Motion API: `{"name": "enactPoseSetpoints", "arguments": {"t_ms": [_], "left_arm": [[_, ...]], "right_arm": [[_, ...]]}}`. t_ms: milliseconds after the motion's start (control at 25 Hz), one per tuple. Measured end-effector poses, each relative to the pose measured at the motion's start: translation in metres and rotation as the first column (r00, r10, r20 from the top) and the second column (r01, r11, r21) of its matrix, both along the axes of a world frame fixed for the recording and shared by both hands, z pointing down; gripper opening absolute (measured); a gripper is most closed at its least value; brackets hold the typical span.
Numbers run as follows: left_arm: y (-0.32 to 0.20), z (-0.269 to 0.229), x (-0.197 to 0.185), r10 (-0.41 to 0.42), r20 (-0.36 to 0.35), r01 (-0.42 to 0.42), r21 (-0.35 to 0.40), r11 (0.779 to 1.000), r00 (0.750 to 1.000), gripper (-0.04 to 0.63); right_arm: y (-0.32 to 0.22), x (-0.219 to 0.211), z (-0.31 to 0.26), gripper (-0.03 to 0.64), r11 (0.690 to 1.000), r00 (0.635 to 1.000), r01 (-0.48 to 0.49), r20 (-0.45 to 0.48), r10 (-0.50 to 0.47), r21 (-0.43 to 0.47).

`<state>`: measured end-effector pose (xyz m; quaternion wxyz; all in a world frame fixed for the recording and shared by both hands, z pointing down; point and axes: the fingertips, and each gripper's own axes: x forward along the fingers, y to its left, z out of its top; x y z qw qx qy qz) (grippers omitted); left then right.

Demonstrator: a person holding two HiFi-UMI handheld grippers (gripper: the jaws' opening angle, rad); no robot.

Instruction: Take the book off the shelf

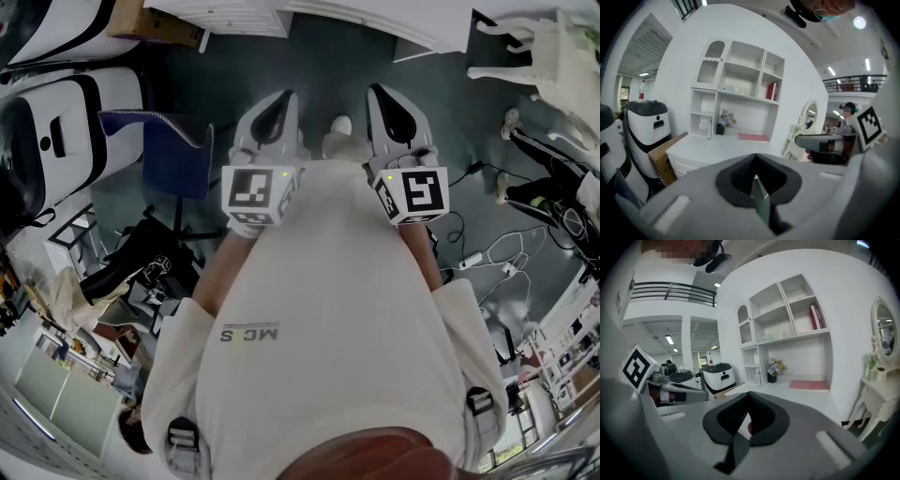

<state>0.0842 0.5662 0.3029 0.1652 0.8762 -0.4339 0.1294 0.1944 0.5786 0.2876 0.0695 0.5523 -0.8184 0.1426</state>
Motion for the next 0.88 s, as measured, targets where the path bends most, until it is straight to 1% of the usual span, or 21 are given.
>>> {"name": "enactPoseSetpoints", "arguments": {"t_ms": [240,440,680,880], "left_arm": [[0.004,-0.007,0.018,-0.020,0.014,0.020,-0.004,1.000,1.000,0.000],[0.002,-0.010,0.035,-0.061,0.038,0.061,-0.002,0.998,0.997,0.000],[0.001,-0.003,0.062,-0.098,0.059,0.098,0.005,0.995,0.993,0.000],[-0.003,0.007,0.077,-0.148,0.056,0.150,-0.033,0.988,0.987,0.000]], "right_arm": [[0.006,0.020,0.003,-0.011,0.999,1.000,0.010,0.019,-0.009,-0.035],[-0.004,0.047,0.007,-0.009,0.999,0.995,0.022,0.103,-0.017,-0.048],[-0.018,0.080,0.017,-0.008,0.999,0.991,0.030,0.130,-0.024,-0.041],[-0.023,0.092,0.018,-0.008,0.996,0.987,0.072,0.145,-0.065,-0.045]]}}
